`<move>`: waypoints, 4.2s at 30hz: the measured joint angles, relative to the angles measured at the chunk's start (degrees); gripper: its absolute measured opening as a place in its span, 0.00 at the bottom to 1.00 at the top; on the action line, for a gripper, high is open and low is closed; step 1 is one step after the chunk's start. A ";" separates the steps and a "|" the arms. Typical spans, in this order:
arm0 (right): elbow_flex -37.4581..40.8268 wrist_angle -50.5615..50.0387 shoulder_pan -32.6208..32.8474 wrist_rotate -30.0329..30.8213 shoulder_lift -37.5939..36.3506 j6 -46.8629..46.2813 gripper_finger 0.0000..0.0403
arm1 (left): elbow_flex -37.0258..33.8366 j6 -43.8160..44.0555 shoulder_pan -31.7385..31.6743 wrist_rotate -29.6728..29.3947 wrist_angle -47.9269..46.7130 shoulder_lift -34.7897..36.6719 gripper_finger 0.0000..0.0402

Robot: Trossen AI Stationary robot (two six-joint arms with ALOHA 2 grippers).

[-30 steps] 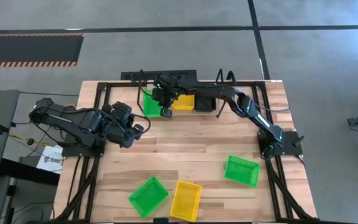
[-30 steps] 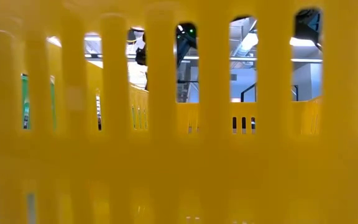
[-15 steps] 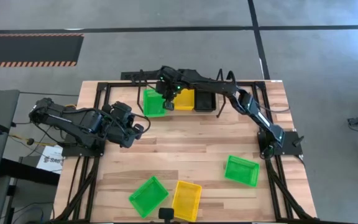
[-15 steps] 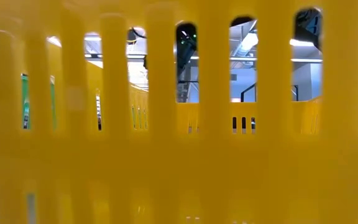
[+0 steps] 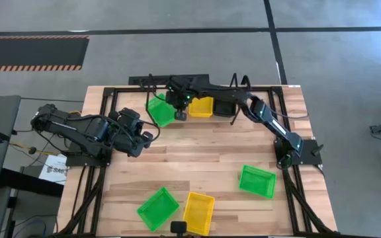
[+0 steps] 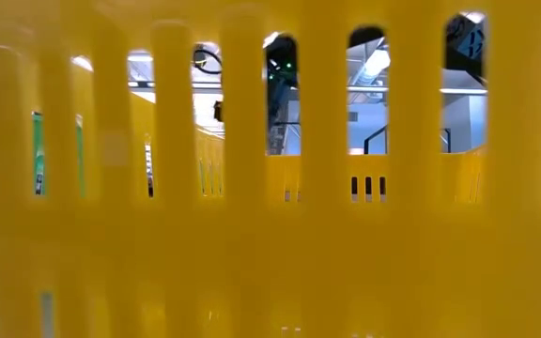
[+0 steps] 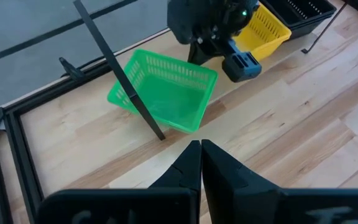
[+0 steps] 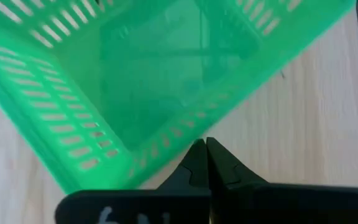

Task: Stack baskets on shelf by color
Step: Put the top left green bin on the shelf

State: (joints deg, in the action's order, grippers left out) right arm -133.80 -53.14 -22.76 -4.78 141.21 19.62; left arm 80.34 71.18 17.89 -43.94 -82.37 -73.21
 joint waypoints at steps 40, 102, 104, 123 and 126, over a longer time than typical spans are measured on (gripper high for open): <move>39.38 -13.01 15.33 15.81 -47.93 -25.71 0.00 | 0.02 -34.95 -13.52 17.30 12.48 -9.66 0.00; 61.92 -0.48 23.96 16.83 -82.01 -38.50 0.00 | 4.66 -50.64 -31.63 31.76 17.67 -29.20 0.36; 61.92 -0.42 23.96 16.81 -82.01 -38.22 0.00 | 4.66 -50.64 -31.63 31.61 17.99 -29.22 0.36; 61.92 0.56 25.41 16.71 -82.01 -37.54 0.00 | 5.56 -56.18 -31.29 29.77 17.09 -36.69 0.25; 61.92 0.54 25.42 16.72 -82.01 -37.55 0.00 | 7.89 -60.21 -30.40 28.36 15.90 -36.68 0.07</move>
State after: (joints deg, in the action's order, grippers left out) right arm -71.88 -52.60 2.66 11.94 59.20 -17.93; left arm 88.23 10.97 -12.51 -15.58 -66.46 -109.89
